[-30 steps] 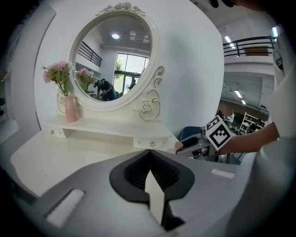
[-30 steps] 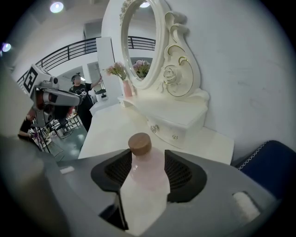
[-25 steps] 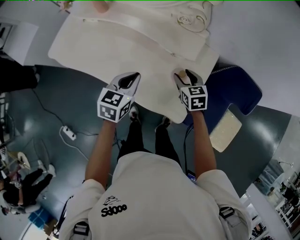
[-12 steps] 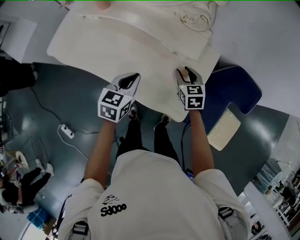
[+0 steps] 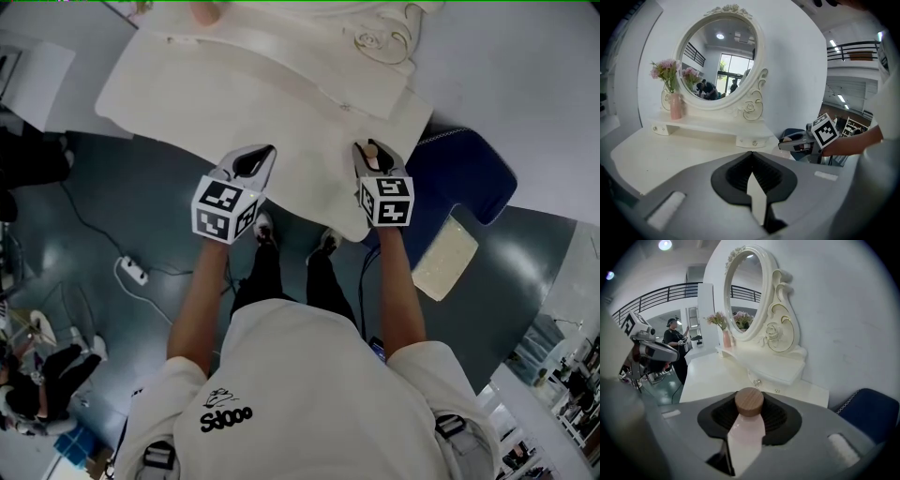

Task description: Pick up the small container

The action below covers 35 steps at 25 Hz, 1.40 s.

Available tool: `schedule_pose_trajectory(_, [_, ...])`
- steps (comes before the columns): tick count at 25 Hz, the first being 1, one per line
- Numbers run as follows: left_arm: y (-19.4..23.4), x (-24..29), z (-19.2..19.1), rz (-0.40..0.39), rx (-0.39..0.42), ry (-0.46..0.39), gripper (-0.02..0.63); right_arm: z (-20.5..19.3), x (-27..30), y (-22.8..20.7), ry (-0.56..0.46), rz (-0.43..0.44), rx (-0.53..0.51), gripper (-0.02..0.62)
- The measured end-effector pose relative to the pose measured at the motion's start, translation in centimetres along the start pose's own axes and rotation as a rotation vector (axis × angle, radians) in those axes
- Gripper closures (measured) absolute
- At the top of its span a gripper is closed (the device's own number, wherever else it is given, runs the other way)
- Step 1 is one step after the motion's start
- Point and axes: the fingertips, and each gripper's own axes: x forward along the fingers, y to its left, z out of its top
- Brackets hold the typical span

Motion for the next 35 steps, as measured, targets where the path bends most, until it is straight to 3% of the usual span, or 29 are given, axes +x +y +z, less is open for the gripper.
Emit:
schedule_pose_trajectory(6, [-0.7,-0.6,3.8,-0.011,0.042,-0.07,0.589,3.4,-3.8,0.2,-0.036,0.002,-0.036,0.468])
schedule_pose_trajectory(19, [-3.1,-4.0,12.8,-0.048,0.223,-0.218,0.589,14.1,-12.9,1.6,-0.203,-0.049,-0.174,0.468])
schedule_pose_trajectory(35, [-7.1,-7.6,20.4,-0.112,0.378,-0.384,0.589,20.6,-20.2,2.5,-0.321,-0.068,-0.211,0.468])
